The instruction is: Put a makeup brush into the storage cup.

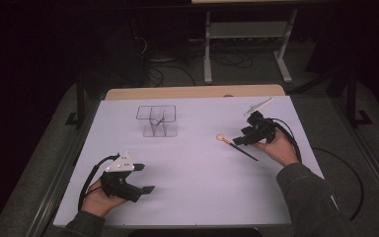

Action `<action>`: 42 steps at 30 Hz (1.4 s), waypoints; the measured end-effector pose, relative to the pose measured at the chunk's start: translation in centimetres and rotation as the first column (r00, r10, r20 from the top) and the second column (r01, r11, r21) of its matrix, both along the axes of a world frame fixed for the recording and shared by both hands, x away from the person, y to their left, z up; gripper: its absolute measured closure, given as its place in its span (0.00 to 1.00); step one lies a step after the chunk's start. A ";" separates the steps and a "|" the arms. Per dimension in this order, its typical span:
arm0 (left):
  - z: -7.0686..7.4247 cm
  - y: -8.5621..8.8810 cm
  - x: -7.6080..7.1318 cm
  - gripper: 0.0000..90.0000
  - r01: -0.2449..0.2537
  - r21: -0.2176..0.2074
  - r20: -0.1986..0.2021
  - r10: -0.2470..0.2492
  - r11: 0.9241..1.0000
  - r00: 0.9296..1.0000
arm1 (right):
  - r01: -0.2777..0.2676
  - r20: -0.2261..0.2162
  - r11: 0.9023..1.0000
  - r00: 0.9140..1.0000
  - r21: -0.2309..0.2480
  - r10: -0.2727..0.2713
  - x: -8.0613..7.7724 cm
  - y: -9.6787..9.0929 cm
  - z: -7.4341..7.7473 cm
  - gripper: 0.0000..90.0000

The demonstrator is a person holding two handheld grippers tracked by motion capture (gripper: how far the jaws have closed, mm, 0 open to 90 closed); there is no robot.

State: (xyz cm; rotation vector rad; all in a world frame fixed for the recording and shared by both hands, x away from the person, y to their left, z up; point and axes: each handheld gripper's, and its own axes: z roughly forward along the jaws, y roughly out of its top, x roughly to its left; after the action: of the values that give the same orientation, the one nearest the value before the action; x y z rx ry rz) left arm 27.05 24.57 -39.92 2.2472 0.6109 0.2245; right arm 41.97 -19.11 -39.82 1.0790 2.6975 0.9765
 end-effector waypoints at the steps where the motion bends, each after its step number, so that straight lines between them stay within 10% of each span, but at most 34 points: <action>1: 0.0 0.0 0.0 0.19 0.001 0.002 0.000 -0.001 1.000 1.000 | -0.004 -0.004 1.000 1.000 -0.007 0.004 0.1 0.0 -0.1 0.41; 42: 0.0 0.4 -0.1 0.20 -0.013 -0.016 -0.004 0.013 1.000 1.000 | -0.061 -0.075 0.986 0.996 -0.153 0.050 1.6 2.6 -2.1 0.70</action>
State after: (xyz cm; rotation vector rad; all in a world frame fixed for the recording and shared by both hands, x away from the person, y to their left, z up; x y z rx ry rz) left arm 26.97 24.94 -39.89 2.2290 0.6275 0.2214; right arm 43.60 -16.54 -41.87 1.0323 2.8192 0.7333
